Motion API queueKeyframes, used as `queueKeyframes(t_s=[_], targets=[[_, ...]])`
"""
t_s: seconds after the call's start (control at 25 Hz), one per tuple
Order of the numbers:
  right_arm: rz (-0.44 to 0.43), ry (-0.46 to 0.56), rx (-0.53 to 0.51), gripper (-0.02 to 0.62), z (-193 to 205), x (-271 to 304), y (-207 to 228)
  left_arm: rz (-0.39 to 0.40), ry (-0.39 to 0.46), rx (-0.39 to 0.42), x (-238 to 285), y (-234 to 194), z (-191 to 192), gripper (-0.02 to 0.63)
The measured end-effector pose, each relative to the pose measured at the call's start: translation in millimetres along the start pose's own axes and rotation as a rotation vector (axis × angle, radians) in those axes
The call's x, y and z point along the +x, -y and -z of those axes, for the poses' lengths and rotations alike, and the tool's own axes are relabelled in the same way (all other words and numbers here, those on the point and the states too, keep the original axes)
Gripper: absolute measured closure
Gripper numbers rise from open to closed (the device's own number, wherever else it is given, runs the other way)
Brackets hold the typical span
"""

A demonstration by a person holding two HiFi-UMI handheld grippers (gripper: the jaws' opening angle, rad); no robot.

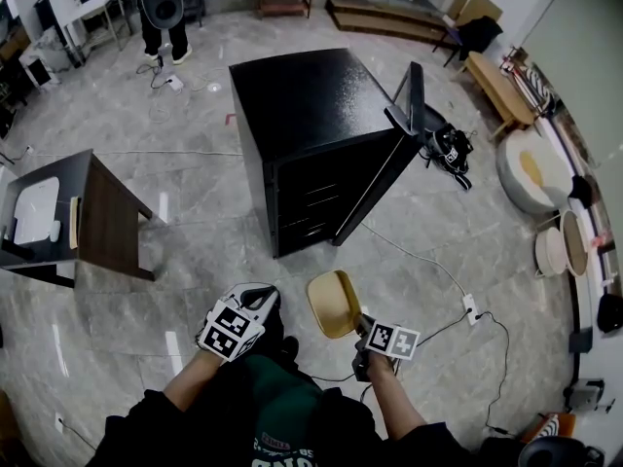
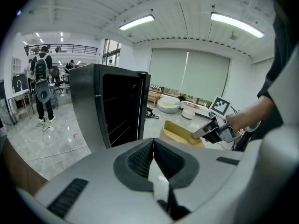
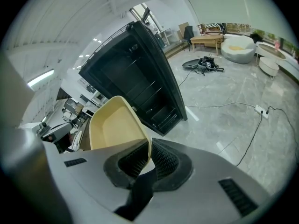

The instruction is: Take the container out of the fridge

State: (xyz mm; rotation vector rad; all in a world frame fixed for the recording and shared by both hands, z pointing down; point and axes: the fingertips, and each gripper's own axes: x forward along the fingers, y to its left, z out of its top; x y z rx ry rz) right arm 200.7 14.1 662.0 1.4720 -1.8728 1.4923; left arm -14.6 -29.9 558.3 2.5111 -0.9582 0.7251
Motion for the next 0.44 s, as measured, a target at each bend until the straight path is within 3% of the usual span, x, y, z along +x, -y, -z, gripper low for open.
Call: queueKeyframes(t_s=[0.44], targets=[[-0.006,-0.031,-0.005,0.549,9.6,4.8,-3.3,0.009,-0.015,0.0,2.4,3.5,0.7,0.592]])
